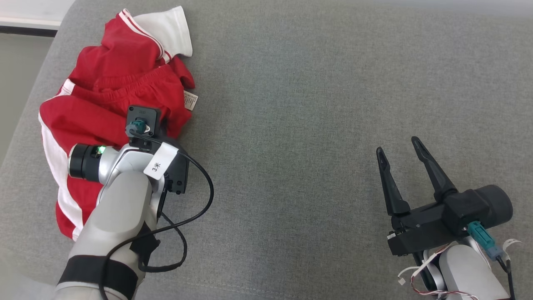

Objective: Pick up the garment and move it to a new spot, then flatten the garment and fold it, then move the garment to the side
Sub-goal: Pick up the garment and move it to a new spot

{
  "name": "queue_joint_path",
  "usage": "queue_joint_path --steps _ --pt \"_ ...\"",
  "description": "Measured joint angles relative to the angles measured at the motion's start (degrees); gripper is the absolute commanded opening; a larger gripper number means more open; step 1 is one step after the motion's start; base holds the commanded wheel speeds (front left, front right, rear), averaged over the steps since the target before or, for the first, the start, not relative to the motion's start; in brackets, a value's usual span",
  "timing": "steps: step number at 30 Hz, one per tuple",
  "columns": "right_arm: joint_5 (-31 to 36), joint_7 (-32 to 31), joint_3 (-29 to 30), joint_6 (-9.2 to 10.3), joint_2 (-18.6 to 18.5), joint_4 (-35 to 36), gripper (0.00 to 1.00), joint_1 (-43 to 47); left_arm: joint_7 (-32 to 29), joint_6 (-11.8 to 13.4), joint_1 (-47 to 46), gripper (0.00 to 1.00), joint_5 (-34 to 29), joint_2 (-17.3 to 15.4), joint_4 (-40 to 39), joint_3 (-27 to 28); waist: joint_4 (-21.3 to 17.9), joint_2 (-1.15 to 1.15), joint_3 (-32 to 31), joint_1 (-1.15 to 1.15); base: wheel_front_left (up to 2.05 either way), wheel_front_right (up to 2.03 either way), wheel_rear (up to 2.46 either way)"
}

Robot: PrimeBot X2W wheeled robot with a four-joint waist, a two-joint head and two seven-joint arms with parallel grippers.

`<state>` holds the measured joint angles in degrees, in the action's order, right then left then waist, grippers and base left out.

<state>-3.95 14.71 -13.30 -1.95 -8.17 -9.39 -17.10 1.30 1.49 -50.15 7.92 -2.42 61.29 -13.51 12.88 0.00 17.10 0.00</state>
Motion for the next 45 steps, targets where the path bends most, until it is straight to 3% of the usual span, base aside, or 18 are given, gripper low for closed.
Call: queue_joint_path --steps 12,22,28,35,45 --pt "-0.7 0.0 0.3 0.42 1.2 -2.4 1.0 0.2 5.4 -1.1 -2.5 0.0 -0.1 0.5 -1.1 -2.1 -0.8 0.0 -4.0 0.0 0.0 0.0 0.0" --pt "-1.1 0.0 -0.1 0.51 2.3 -3.8 1.0 1.8 8.5 -1.6 -3.8 0.0 -0.4 0.8 -5.0 -4.4 -4.8 0.0 -7.5 0.0 0.0 0.0 0.0" --pt "-1.1 0.0 -0.8 0.64 2.9 -4.1 1.0 2.5 9.2 -1.9 -3.7 0.0 4.6 0.7 -12.4 -11.5 -8.6 0.0 -9.1 0.0 0.0 0.0 0.0" --pt "-1.1 0.0 -1.8 0.76 3.4 -4.0 1.0 2.7 8.8 0.6 -3.6 0.0 9.3 0.7 -20.5 -17.9 -14.1 0.0 -10.3 -0.01 0.0 0.0 0.0" --pt "-1.2 0.0 -1.9 0.96 3.6 -2.5 1.0 3.9 6.3 3.2 -4.0 0.0 12.0 0.7 -23.3 -22.5 -20.9 0.0 -10.1 -0.01 0.0 0.0 0.0"
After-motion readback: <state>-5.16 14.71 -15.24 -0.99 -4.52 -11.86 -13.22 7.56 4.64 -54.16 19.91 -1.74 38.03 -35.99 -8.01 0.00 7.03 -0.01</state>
